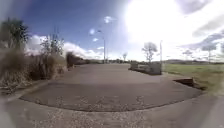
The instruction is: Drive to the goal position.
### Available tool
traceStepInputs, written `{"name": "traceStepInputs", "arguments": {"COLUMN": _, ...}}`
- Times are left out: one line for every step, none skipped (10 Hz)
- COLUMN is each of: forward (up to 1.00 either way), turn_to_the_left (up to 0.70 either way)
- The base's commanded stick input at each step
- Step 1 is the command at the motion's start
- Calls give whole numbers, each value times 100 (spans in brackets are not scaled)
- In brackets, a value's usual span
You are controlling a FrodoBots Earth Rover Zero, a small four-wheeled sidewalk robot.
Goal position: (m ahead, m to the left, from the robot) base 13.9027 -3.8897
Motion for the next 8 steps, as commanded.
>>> {"name": "traceStepInputs", "arguments": {"forward": 0, "turn_to_the_left": 0}}
{"name": "traceStepInputs", "arguments": {"forward": 0, "turn_to_the_left": 0}}
{"name": "traceStepInputs", "arguments": {"forward": 0, "turn_to_the_left": 0}}
{"name": "traceStepInputs", "arguments": {"forward": 0, "turn_to_the_left": 0}}
{"name": "traceStepInputs", "arguments": {"forward": 0, "turn_to_the_left": 0}}
{"name": "traceStepInputs", "arguments": {"forward": 100, "turn_to_the_left": 0}}
{"name": "traceStepInputs", "arguments": {"forward": 100, "turn_to_the_left": 0}}
{"name": "traceStepInputs", "arguments": {"forward": 100, "turn_to_the_left": 0}}
